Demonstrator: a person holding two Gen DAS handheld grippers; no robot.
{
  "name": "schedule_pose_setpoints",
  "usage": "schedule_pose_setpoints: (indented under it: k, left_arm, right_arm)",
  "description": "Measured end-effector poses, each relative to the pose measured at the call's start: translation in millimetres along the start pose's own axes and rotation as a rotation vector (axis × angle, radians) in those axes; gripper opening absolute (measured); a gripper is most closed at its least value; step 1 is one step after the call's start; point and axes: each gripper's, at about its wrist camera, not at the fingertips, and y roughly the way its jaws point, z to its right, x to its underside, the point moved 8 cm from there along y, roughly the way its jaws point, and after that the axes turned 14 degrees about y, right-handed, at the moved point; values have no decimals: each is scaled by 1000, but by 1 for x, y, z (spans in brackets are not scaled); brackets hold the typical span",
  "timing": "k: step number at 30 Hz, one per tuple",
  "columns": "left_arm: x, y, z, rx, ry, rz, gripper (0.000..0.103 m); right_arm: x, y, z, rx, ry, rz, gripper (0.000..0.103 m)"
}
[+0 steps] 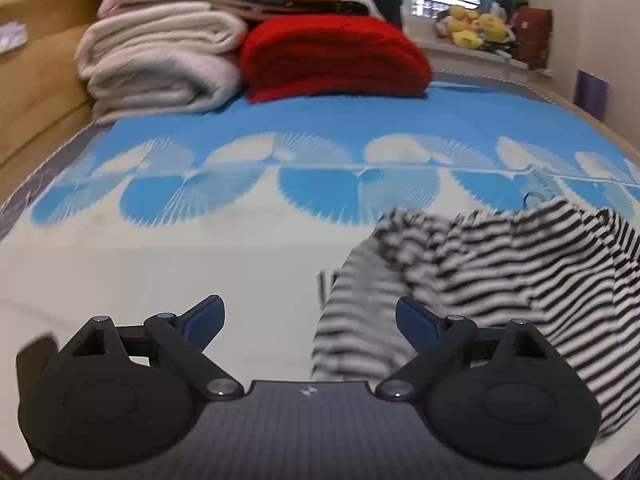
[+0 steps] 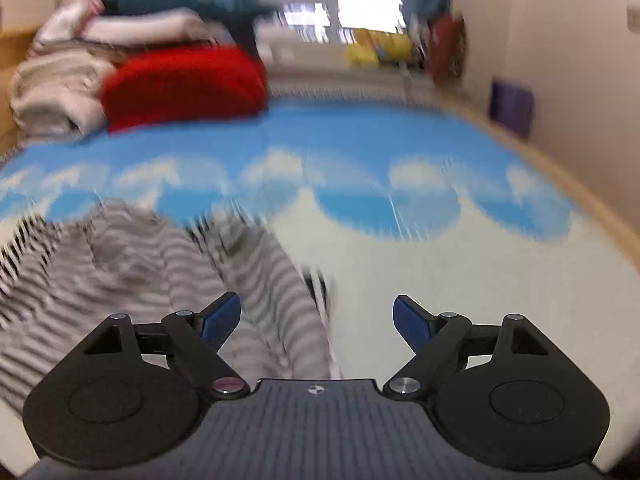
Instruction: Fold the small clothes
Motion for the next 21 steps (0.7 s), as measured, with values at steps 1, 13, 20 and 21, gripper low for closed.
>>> schedule_pose_setpoints:
  k: [1, 13, 20, 21]
  left_arm:
    - [-7, 3, 4, 2, 15, 3, 95]
    - [-32, 106, 52, 50, 228, -77, 95]
    - [-34, 124, 42, 193, 164, -73, 95]
    - [-39, 129, 44, 221, 135, -64, 95]
  right_arm:
    - [-5, 5, -9, -25, -6, 6, 85]
    - [-2, 101, -107, -155, -107, -116, 80]
    - [11, 128, -133, -142, -280, -142, 80]
    - [12, 135, -136, -147, -274, -157, 77]
